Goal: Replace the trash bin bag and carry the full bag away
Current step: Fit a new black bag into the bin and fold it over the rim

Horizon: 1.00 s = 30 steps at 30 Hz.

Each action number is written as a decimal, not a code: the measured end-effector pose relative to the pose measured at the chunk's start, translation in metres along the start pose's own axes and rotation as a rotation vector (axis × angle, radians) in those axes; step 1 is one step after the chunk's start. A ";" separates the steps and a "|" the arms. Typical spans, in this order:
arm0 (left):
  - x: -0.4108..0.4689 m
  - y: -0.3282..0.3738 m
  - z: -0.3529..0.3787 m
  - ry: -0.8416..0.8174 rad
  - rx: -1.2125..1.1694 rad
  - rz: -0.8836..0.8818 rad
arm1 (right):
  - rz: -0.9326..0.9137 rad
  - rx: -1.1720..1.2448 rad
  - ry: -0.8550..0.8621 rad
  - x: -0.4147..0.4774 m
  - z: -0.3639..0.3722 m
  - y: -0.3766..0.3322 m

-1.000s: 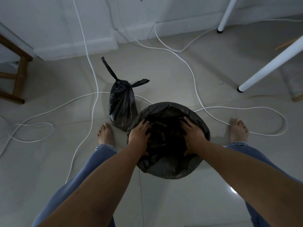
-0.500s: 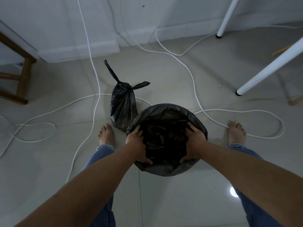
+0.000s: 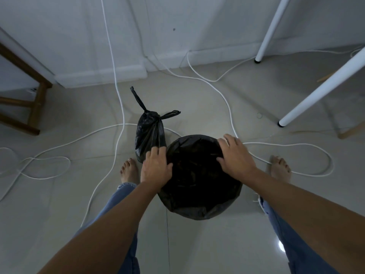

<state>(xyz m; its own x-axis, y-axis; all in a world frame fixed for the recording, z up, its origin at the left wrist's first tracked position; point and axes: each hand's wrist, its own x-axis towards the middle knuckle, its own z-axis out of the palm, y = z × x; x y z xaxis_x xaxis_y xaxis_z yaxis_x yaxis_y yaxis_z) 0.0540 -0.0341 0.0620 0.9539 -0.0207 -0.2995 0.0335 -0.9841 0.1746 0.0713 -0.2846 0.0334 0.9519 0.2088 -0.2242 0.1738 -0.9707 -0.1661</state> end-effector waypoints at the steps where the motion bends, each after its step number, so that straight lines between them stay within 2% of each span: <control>1: 0.004 -0.002 0.003 -0.068 -0.069 -0.073 | 0.068 0.063 -0.060 0.000 -0.001 0.001; 3: 0.009 -0.009 0.006 -0.201 -0.148 -0.136 | 0.135 0.136 -0.174 -0.001 0.001 0.002; 5: 0.012 -0.014 0.008 -0.242 -0.170 -0.144 | 0.146 0.150 -0.192 -0.001 0.004 0.006; 10: 0.020 -0.030 0.010 -0.294 -0.221 -0.151 | 0.180 0.159 -0.244 -0.006 0.011 0.019; 15: 0.018 -0.027 0.004 -0.282 -0.128 -0.194 | 0.207 0.161 -0.259 -0.008 0.012 0.023; 23: 0.019 -0.033 0.013 -0.408 -0.131 -0.105 | 0.200 0.187 -0.327 -0.010 0.008 0.015; 27: 0.018 -0.036 0.007 -0.534 -0.095 -0.092 | 0.224 0.197 -0.453 -0.018 0.006 0.015; 30: 0.023 -0.038 0.001 -0.610 -0.179 -0.105 | 0.250 0.179 -0.614 -0.015 -0.003 0.019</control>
<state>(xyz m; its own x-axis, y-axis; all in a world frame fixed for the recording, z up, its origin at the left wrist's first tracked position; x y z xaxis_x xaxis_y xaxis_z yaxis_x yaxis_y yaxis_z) 0.0746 0.0022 0.0472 0.6032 -0.0745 -0.7941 0.2173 -0.9426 0.2535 0.0615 -0.3065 0.0361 0.6332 0.0622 -0.7715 -0.1274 -0.9748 -0.1832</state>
